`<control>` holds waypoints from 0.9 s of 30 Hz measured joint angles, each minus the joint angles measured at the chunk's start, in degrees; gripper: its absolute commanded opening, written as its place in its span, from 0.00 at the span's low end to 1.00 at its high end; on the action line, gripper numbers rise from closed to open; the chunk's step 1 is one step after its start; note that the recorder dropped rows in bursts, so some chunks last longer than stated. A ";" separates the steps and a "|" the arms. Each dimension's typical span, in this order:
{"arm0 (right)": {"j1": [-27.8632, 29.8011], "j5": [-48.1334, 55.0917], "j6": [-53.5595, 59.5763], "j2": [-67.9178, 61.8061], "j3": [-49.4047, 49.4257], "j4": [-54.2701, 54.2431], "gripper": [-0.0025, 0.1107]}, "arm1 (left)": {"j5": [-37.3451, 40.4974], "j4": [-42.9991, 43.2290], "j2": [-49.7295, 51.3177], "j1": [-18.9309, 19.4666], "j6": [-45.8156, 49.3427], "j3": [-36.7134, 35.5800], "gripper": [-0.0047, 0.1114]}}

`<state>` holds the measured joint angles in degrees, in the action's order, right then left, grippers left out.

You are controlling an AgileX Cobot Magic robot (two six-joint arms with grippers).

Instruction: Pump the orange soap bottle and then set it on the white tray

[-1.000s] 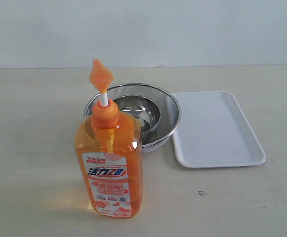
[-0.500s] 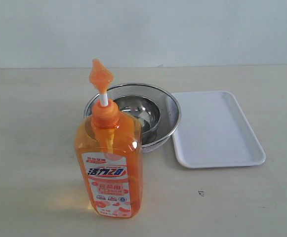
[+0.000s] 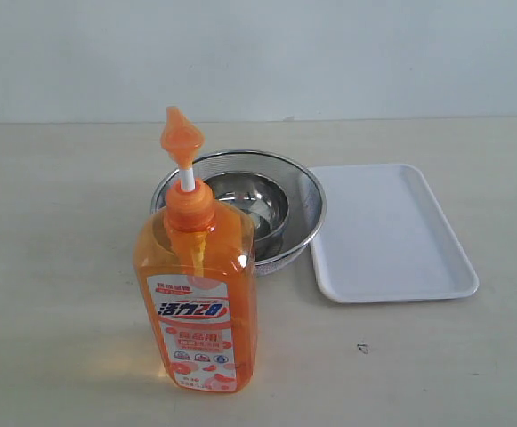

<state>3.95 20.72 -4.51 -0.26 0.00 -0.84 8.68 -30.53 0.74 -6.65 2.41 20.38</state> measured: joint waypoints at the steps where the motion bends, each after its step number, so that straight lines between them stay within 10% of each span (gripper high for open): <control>1: 0.00 0.00 0.00 0.00 0.00 0.00 0.03 | -0.32 -0.32 0.74 0.00 0.00 1.07 0.08; 8: 0.00 0.00 0.00 0.00 0.00 0.00 0.03 | 5.98 -4.10 13.53 -0.11 15.38 14.46 0.08; 15: 0.00 0.11 0.00 0.00 0.00 0.00 0.03 | 41.47 -43.48 34.19 -2.97 70.95 23.24 0.08; 20: 0.00 0.11 0.00 0.00 0.00 0.00 0.03 | 51.31 -40.08 42.16 -2.97 79.40 23.48 0.08; 27: 0.00 0.11 0.00 0.00 0.00 0.00 0.03 | 57.50 -44.50 45.50 9.86 83.57 23.37 0.08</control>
<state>3.95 20.82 -4.51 -0.26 0.00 -0.84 66.18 -75.03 46.24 3.21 85.98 43.75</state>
